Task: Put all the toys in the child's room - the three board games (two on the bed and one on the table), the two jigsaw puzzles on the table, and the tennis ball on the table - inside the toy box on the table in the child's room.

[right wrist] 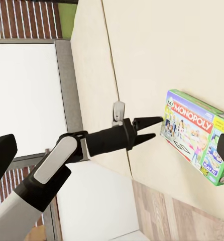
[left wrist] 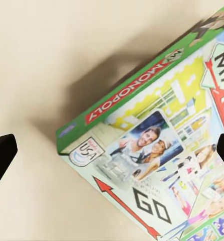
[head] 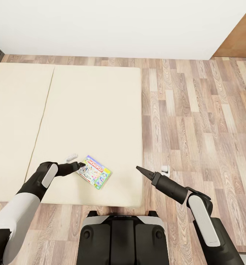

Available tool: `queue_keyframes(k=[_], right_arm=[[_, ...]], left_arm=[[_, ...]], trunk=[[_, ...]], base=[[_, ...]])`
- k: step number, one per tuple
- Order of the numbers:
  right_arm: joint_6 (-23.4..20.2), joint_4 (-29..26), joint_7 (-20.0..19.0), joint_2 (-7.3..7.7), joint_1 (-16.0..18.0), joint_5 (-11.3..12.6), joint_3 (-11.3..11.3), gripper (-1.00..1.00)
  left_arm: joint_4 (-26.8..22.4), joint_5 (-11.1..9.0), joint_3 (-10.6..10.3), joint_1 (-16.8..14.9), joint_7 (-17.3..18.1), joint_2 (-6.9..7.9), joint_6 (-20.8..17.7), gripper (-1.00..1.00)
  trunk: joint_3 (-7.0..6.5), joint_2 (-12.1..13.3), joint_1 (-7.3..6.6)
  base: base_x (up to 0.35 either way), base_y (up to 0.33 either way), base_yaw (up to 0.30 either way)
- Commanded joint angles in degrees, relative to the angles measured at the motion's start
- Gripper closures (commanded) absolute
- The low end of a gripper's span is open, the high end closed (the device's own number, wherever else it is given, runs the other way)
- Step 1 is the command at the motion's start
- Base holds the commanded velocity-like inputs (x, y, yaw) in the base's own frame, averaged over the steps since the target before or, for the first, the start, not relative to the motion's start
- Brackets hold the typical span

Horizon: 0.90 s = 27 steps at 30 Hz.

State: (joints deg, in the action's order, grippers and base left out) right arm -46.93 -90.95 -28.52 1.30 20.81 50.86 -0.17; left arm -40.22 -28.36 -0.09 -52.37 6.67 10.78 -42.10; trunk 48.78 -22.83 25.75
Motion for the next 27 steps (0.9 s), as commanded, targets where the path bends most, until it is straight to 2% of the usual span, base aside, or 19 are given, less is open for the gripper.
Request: queue_keyframes(k=[1,14,27], right_arm=[[-0.3,0.0,0.0,0.01,0.0,0.1,0.0,-1.00],[-0.3,0.0,0.0,0.00,0.0,0.1,0.0,-1.00],[-0.3,0.0,0.0,0.01,0.0,0.1,0.0,-1.00]], left_arm=[[0.1,0.1,0.0,0.0,0.2,0.02,0.3,-1.00],[6.0,0.1,0.4,-0.1,0.3,0.22,5.4,-1.00],[7.5,0.4,-0.3,-0.2,1.2,0.01,8.0,-1.00]], trunk=[[0.06,-0.1,0.03],[0.06,-0.1,0.03],[0.06,-0.1,0.03]], base=[[0.000,0.000,0.000],[0.000,0.000,0.000],[0.000,0.000,0.000]])
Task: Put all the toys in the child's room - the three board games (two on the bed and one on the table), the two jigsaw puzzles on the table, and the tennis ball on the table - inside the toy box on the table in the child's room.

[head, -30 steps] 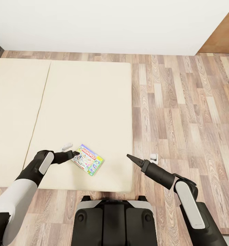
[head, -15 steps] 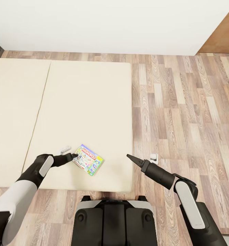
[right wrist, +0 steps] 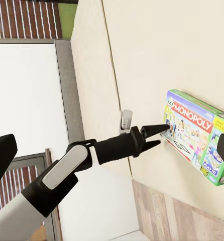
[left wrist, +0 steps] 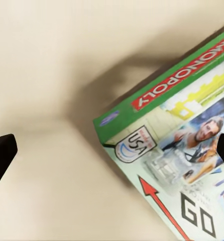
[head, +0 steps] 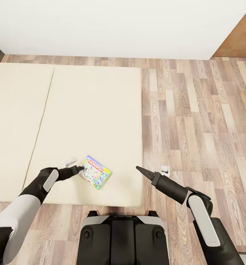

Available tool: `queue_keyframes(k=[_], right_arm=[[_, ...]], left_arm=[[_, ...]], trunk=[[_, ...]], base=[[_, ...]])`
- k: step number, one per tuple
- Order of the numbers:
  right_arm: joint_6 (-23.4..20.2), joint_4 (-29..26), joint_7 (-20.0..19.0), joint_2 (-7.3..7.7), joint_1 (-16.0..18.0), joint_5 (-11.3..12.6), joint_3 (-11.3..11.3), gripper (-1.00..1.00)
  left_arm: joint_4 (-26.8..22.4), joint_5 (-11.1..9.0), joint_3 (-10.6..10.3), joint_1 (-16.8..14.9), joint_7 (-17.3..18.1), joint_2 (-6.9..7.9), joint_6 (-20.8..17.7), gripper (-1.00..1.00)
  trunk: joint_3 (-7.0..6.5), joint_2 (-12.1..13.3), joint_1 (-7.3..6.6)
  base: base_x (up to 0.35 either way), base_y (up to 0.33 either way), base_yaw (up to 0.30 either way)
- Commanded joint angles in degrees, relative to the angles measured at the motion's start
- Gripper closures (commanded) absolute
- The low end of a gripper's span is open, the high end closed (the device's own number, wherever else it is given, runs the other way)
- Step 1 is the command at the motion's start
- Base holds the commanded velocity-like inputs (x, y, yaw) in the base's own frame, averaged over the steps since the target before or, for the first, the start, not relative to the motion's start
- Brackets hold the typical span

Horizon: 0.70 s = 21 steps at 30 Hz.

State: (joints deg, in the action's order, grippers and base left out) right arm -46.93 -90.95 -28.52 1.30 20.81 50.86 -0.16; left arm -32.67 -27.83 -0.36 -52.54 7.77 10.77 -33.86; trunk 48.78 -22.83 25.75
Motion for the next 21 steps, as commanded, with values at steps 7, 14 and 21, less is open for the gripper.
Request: queue_keyframes(k=[7,14,21], right_arm=[[-0.3,0.0,0.0,0.01,0.0,0.1,0.0,-1.00],[-0.3,0.0,0.0,0.01,0.0,0.1,0.0,-1.00],[-0.3,0.0,0.0,0.01,0.0,0.1,0.0,-1.00]], left_arm=[[0.0,0.2,-0.2,0.0,3.8,-0.04,0.0,-1.00],[0.1,0.3,-0.2,0.0,4.8,-0.04,0.6,-1.00],[0.1,0.3,-0.3,0.0,4.9,-0.04,0.8,-1.00]], trunk=[[0.06,-0.1,0.03],[0.06,-0.1,0.03],[0.06,-0.1,0.03]], base=[[0.000,0.000,0.000],[0.000,0.000,0.000],[0.000,0.000,0.000]])
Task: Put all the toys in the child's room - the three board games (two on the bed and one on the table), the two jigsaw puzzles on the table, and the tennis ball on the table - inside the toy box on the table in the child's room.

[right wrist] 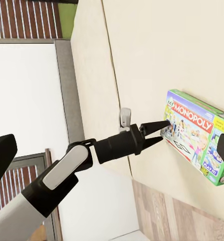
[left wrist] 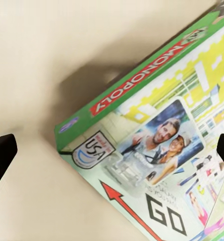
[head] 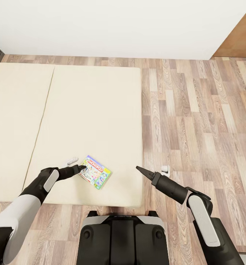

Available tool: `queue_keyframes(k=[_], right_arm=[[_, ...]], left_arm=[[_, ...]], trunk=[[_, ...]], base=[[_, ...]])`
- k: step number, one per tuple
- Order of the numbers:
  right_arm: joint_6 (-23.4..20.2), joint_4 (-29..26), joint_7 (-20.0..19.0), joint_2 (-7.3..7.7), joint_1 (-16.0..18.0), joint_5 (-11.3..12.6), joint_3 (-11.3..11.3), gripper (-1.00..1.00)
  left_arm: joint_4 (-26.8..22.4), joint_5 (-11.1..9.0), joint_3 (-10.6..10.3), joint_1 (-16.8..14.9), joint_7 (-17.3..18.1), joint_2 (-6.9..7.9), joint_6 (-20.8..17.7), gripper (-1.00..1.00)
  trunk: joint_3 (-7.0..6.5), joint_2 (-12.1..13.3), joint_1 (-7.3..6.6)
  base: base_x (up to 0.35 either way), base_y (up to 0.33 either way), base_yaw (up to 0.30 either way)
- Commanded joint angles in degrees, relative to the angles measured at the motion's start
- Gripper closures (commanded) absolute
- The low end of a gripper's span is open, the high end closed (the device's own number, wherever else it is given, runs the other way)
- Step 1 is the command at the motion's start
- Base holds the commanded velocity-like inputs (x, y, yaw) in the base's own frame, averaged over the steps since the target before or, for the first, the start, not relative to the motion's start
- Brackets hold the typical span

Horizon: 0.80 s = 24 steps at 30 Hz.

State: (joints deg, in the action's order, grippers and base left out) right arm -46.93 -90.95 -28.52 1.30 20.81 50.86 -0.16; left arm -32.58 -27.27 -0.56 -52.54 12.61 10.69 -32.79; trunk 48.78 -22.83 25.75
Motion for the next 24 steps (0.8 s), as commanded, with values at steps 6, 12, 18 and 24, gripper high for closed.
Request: queue_keyframes(k=[6,12,18,24], right_arm=[[-0.3,0.0,0.0,0.01,0.0,0.1,0.0,-1.00],[-0.3,0.0,-0.1,0.01,0.0,0.1,0.0,-1.00],[-0.3,0.0,-0.1,0.01,0.0,0.1,0.0,-1.00],[-0.3,0.0,-0.1,0.01,0.0,0.1,0.0,-1.00]], left_arm=[[-0.1,-0.2,-0.1,0.0,0.0,-0.37,-0.2,-1.00],[0.0,-0.2,-0.1,0.0,0.0,-0.91,0.1,-1.00],[0.0,-0.2,-0.1,0.0,0.0,-1.82,0.3,-1.00],[-0.1,-0.1,-0.1,0.0,0.0,-2.48,0.4,-1.00]], trunk=[[0.06,-0.1,0.03],[0.06,-0.1,0.03],[0.06,-0.1,0.03],[0.06,-0.1,0.03]], base=[[0.000,0.000,0.000],[0.000,0.000,0.000],[0.000,0.000,0.000],[0.000,0.000,0.000]])
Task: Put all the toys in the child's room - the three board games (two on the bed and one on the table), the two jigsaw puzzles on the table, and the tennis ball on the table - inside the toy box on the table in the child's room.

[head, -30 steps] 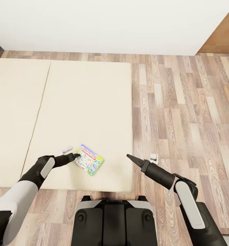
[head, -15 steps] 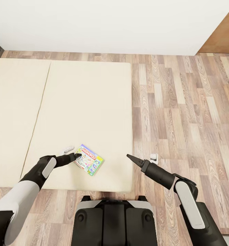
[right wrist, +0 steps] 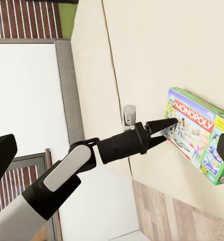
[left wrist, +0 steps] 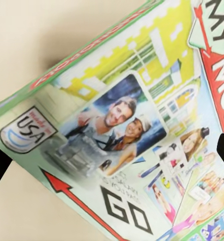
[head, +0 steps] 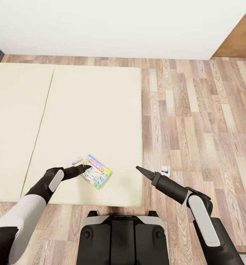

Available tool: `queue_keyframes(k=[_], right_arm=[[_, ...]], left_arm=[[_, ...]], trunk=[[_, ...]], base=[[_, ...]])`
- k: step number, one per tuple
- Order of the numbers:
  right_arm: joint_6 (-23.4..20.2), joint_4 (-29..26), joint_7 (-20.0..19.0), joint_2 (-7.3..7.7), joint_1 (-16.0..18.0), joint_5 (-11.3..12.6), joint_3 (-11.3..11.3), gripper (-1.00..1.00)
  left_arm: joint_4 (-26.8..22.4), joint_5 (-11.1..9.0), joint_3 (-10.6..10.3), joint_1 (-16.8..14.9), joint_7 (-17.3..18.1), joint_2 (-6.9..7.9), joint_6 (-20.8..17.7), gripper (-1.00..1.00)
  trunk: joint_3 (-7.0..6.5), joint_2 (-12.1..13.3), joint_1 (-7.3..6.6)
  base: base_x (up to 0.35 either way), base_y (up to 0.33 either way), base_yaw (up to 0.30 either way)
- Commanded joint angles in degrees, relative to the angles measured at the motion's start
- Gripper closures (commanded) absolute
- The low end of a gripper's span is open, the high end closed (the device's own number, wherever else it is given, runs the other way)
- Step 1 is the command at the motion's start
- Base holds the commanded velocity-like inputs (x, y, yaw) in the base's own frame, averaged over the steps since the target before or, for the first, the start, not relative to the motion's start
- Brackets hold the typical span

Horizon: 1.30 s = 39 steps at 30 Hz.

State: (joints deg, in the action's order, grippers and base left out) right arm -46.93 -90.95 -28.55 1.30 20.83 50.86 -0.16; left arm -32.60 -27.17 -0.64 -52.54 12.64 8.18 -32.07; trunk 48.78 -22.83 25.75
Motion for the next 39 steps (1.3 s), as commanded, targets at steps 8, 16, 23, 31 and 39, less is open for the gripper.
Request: queue_keyframes(k=[8,16,23,31,39], right_arm=[[-0.3,0.0,0.0,0.01,0.0,0.1,0.0,-1.00],[-0.3,0.0,-0.1,0.01,0.0,0.1,0.0,-1.00],[-0.3,0.0,-0.1,0.01,0.0,0.1,0.0,-1.00],[-0.4,0.0,-0.1,0.01,0.0,0.1,-0.1,-1.00],[-0.4,0.0,-0.1,0.01,0.0,0.1,-0.1,-1.00]], left_arm=[[-0.4,-0.3,-0.1,0.0,0.0,-0.54,-0.3,-1.00],[-1.5,-0.3,-1.1,0.0,0.0,-1.53,-0.3,-1.00],[-3.6,-0.3,-2.4,0.0,0.0,-2.17,-0.5,-1.00],[-6.0,-0.3,-2.5,-0.1,-0.2,-3.03,-0.8,-1.00],[-7.0,-0.3,-2.6,-0.2,-0.3,-3.96,-0.9,-1.00]], trunk=[[0.06,-0.1,0.03],[0.06,-0.1,0.03],[0.06,-0.1,0.03],[0.06,-0.1,0.03],[0.06,-0.1,0.03]], base=[[0.000,0.000,0.000],[0.000,0.000,0.000],[0.000,0.000,0.000],[0.000,0.000,0.000],[0.000,0.000,0.000]])
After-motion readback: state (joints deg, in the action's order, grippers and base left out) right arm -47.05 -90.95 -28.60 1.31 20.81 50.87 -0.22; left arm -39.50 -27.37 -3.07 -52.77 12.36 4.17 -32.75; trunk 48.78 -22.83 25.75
